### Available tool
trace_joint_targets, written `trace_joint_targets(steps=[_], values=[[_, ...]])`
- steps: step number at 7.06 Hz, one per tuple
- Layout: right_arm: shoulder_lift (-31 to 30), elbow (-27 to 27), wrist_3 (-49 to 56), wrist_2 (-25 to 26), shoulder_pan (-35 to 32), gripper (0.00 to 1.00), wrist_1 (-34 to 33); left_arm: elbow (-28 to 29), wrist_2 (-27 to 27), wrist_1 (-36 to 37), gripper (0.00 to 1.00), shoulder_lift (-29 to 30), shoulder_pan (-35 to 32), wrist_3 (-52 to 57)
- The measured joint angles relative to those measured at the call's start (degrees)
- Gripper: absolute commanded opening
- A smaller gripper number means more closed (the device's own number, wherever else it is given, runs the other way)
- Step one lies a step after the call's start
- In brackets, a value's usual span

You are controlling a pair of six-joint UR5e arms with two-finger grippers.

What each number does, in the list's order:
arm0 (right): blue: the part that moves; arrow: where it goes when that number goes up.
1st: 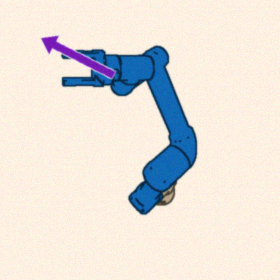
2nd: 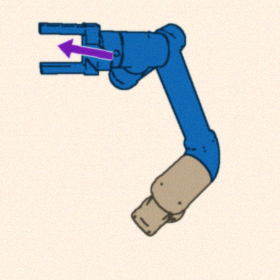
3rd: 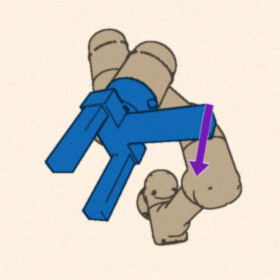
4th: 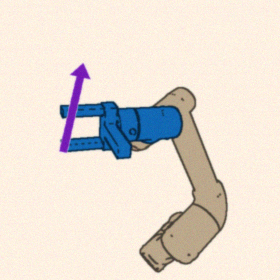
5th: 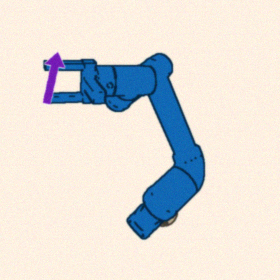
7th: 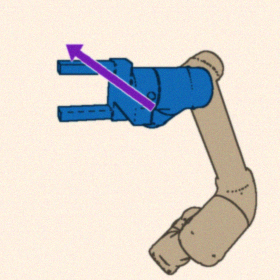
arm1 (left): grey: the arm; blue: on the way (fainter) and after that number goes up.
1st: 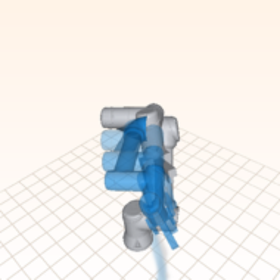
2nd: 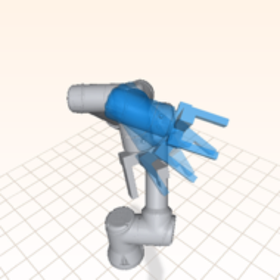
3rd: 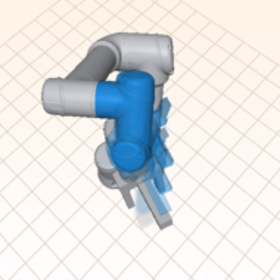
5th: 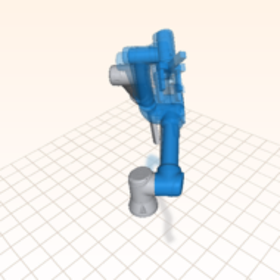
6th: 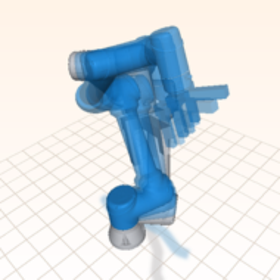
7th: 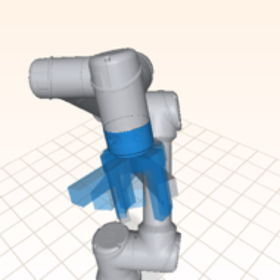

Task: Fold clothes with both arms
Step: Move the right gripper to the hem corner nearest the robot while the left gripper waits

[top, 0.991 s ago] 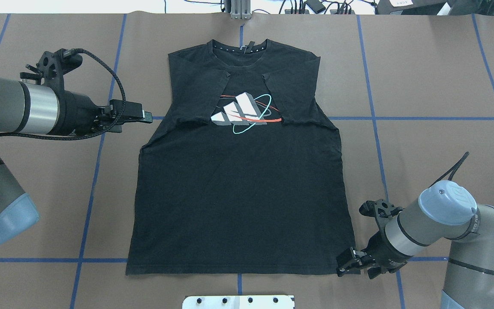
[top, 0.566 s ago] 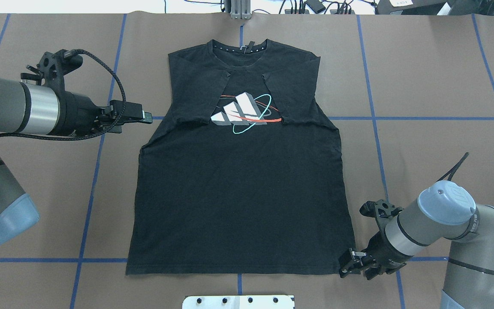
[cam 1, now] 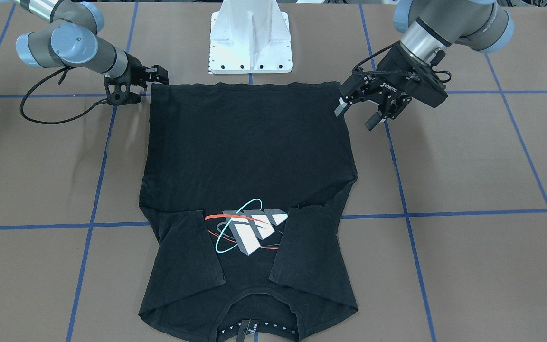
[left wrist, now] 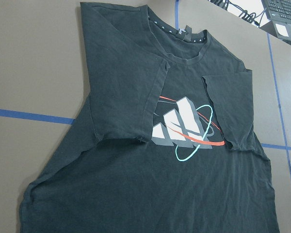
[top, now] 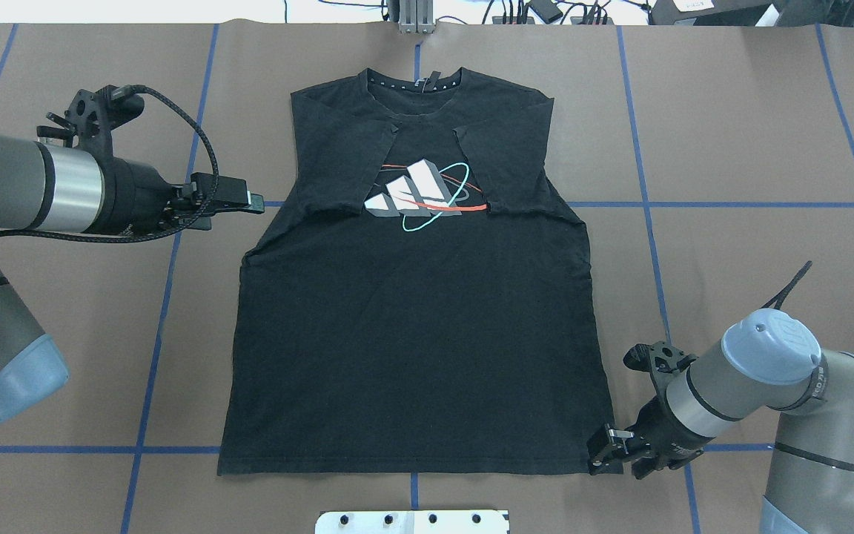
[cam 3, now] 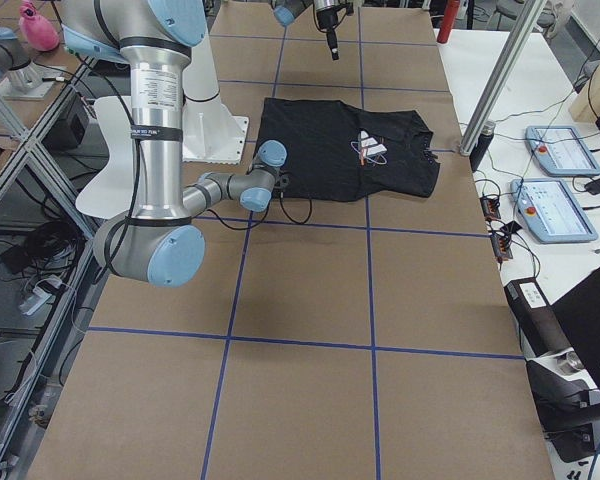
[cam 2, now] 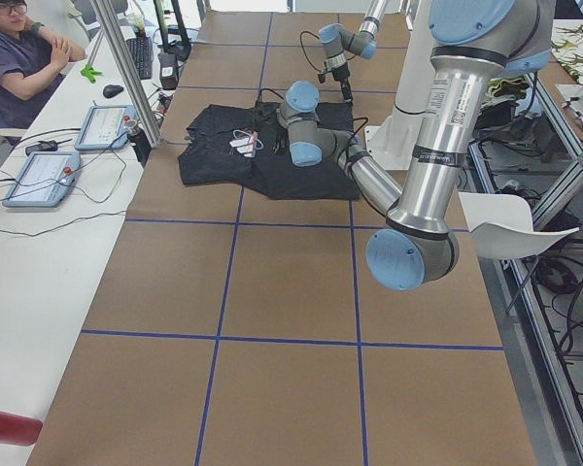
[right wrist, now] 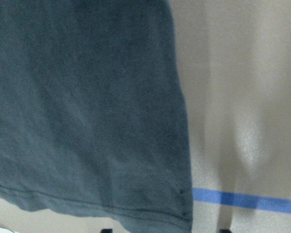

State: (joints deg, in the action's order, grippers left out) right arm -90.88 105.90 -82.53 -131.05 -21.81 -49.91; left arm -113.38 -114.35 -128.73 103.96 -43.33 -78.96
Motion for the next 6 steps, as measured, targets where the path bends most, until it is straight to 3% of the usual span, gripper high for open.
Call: trace_joint_targets(steps=[2,5,6], values=[[0.1,-0.1,0.0,0.1,-0.2,0.45,-0.2,0.0,0.0,0.0,0.99,0.0,0.0,0.0],[0.2,0.0,0.0,0.3,-0.3,0.00,-0.6,0.1,0.0,0.0,0.99,-0.1,0.0,0.0],[0.3,0.1,0.0,0.2,-0.4,0.00,-0.6,0.2,0.0,0.1,0.99,-0.1,0.0,0.0]])
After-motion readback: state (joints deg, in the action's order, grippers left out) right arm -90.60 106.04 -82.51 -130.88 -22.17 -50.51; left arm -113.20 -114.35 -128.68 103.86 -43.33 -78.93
